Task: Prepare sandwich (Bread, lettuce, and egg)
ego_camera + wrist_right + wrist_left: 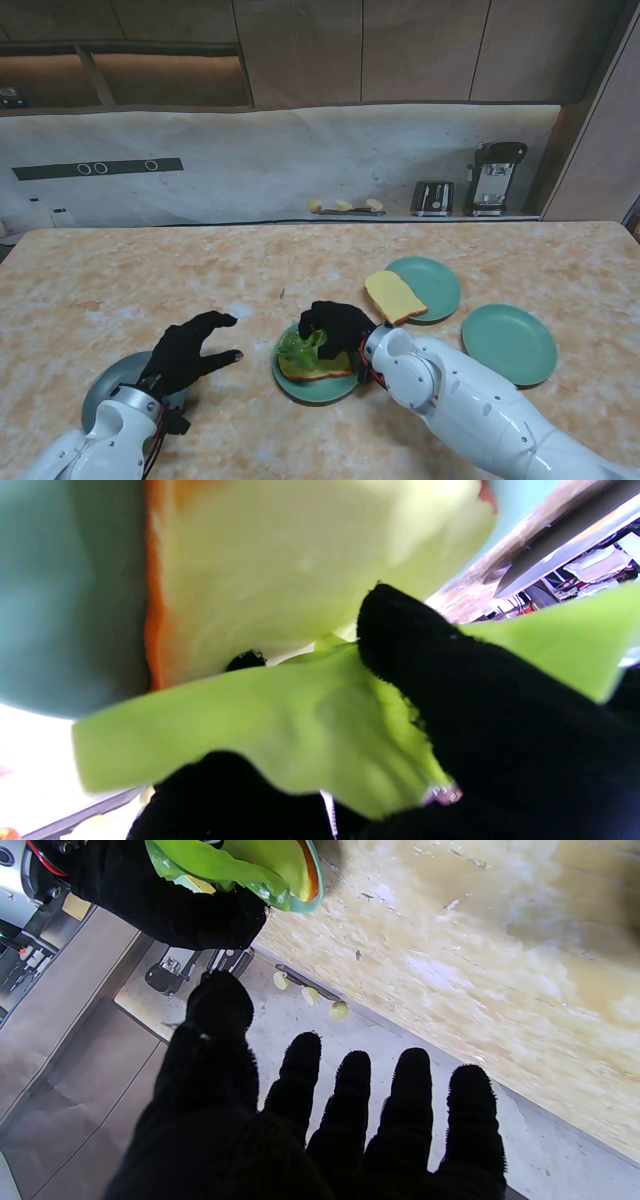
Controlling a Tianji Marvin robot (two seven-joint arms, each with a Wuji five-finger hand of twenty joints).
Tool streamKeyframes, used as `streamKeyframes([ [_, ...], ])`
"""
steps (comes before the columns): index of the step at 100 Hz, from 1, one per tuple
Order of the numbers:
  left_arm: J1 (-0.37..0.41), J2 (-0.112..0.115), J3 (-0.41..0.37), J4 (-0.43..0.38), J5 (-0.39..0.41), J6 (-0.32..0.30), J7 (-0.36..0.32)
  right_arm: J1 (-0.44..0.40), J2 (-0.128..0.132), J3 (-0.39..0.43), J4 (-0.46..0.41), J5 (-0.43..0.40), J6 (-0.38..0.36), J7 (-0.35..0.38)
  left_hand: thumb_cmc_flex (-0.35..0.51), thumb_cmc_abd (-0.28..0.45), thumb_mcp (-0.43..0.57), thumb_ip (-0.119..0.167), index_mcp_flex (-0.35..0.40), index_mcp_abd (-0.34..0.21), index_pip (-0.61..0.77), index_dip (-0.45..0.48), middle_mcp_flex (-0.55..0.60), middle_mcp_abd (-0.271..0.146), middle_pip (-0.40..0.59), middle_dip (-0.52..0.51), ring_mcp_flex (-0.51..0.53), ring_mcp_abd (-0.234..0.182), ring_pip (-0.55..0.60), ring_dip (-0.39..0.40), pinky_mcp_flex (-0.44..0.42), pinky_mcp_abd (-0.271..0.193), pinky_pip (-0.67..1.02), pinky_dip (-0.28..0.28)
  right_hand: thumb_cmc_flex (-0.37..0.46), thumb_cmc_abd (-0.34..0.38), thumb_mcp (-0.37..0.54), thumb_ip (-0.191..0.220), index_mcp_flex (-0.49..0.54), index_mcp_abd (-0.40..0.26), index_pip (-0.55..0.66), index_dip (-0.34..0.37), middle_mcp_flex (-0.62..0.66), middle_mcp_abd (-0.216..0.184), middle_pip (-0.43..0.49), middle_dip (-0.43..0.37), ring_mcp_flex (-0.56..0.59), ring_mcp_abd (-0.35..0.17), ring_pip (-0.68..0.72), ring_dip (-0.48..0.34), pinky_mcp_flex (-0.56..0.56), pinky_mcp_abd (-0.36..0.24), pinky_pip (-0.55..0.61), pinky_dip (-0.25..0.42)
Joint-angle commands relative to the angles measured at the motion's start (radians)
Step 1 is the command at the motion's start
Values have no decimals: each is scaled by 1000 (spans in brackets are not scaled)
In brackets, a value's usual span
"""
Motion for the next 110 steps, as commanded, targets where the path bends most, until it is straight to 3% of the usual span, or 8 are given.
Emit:
streamKeyframes([
  [1,5,-3,3,-2,-2,-4,-16,-9,5,0,-6,-3,-3,31,6,23,-12,-16,14,-10,-5,9,11,-8,-1,9,-6,-10,5,12,-11,-2,5,2,-46,-4,-22,6,-42,3,-34,4,-54,-24,-29,-464,-60,8,-92,-33,-65,-46,-32,-4],
  [11,4,-2,6,-1,-4,-5,-17,-13,15,4,-18,-3,-6,59,5,23,-13,-16,15,-8,-5,9,7,-11,-2,9,-6,-9,4,12,-11,-2,5,2,-91,5,-46,0,-56,-18,-58,-11,-77,-42,-91,-516,-110,-5,-191,-76,-197,36,-172,-31],
  [23,2,-2,8,0,-4,-5,-19,-18,19,6,-17,5,-16,71,4,23,-13,-16,15,-10,-6,9,10,-9,-2,9,-5,-10,4,12,-10,-2,5,2,-134,12,-71,-8,-87,-33,-91,-25,-109,-50,-138,-553,-161,-17,-272,-109,-269,64,-271,-49],
  [50,-1,-2,11,3,-5,-7,-19,-19,30,8,-31,-2,-5,101,5,23,-13,-16,14,-10,-7,9,10,-8,-2,9,-4,-9,5,12,-11,-2,5,3,-192,23,-111,-26,-180,-45,-147,-61,-174,-54,-203,-612,-232,-31,-362,-146,-347,76,-373,-63],
  [84,3,-2,12,3,-9,-17,-17,-20,37,10,-40,-4,-4,120,0,22,-14,-17,15,-9,-9,9,10,-9,-4,9,-5,-9,3,12,-10,-2,4,3,-268,32,-137,-47,-423,-62,-256,-143,-291,-64,-267,-692,-319,-46,-479,-194,-416,84,-495,-86],
  [97,4,-3,11,3,-8,-21,-14,-25,43,16,-51,-14,-4,126,1,22,-13,-17,13,-10,-10,9,8,-11,-4,9,-6,-10,3,12,-10,-2,4,3,-311,23,-127,-62,-493,-75,-357,-243,-287,-63,-418,-803,-347,-43,-574,-245,-431,92,-585,-117],
  [110,5,-2,12,3,-9,-25,-14,-39,51,36,-75,-35,6,125,-1,23,-14,-17,13,-11,-10,9,10,-9,-4,9,-5,-10,3,12,-10,-1,4,4,-325,25,-129,-67,-489,-78,-435,-303,-288,-55,-503,-839,-364,-47,-608,-265,-442,99,-670,-159],
])
